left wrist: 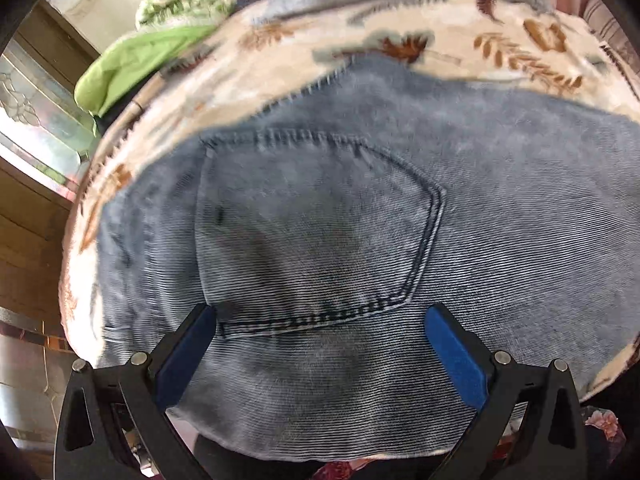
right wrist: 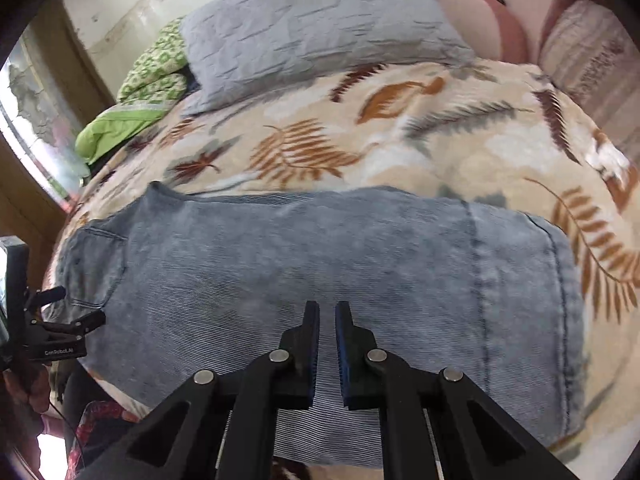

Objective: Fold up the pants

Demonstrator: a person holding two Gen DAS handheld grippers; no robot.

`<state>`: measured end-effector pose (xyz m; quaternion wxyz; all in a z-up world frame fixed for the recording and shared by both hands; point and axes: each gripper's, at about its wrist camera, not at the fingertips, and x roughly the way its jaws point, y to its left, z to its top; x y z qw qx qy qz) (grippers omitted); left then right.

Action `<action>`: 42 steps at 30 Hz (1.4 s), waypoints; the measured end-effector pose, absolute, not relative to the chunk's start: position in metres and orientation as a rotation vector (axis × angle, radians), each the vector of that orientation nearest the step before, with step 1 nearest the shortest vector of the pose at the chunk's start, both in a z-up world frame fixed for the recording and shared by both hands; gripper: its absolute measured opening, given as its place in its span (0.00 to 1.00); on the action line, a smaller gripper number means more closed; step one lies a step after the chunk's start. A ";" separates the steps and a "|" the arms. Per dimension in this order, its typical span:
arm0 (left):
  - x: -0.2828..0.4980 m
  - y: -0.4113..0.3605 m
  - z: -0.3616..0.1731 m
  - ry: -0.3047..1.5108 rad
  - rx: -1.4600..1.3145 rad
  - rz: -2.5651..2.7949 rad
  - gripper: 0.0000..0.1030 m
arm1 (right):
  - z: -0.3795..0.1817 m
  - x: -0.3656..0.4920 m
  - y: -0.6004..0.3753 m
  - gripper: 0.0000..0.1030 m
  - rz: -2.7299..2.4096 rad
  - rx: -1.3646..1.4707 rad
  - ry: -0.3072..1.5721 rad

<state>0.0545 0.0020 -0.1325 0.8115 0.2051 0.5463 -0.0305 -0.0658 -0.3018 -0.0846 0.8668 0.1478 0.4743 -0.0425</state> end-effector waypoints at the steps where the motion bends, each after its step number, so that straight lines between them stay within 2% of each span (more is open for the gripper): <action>1: 0.057 0.004 -0.132 1.164 0.408 -0.069 1.00 | -0.089 -0.066 -0.307 0.10 -0.107 0.316 1.008; 4: 0.061 0.008 -0.134 1.175 0.380 -0.080 1.00 | -0.103 -0.066 -0.320 0.10 -0.129 0.368 1.065; 18: 0.041 0.007 -0.137 1.071 0.344 -0.076 1.00 | -0.114 -0.061 -0.337 0.11 -0.092 0.494 1.016; 23: 0.037 0.004 -0.134 1.115 0.327 -0.056 1.00 | -0.115 -0.064 -0.340 0.11 -0.095 0.535 1.002; 27: 0.032 -0.003 -0.128 1.167 0.337 -0.095 1.00 | -0.109 -0.064 -0.334 0.10 -0.120 0.492 1.009; 31: 0.015 -0.023 -0.115 1.125 0.355 -0.165 1.00 | -0.098 -0.065 -0.318 0.10 -0.124 0.370 0.982; 37: 0.000 -0.069 -0.105 1.072 0.460 -0.276 1.00 | -0.075 -0.072 -0.296 0.10 0.020 0.345 0.868; 42: 0.006 -0.081 -0.122 1.129 0.481 -0.283 1.00 | -0.090 -0.064 -0.288 0.10 0.002 0.323 0.965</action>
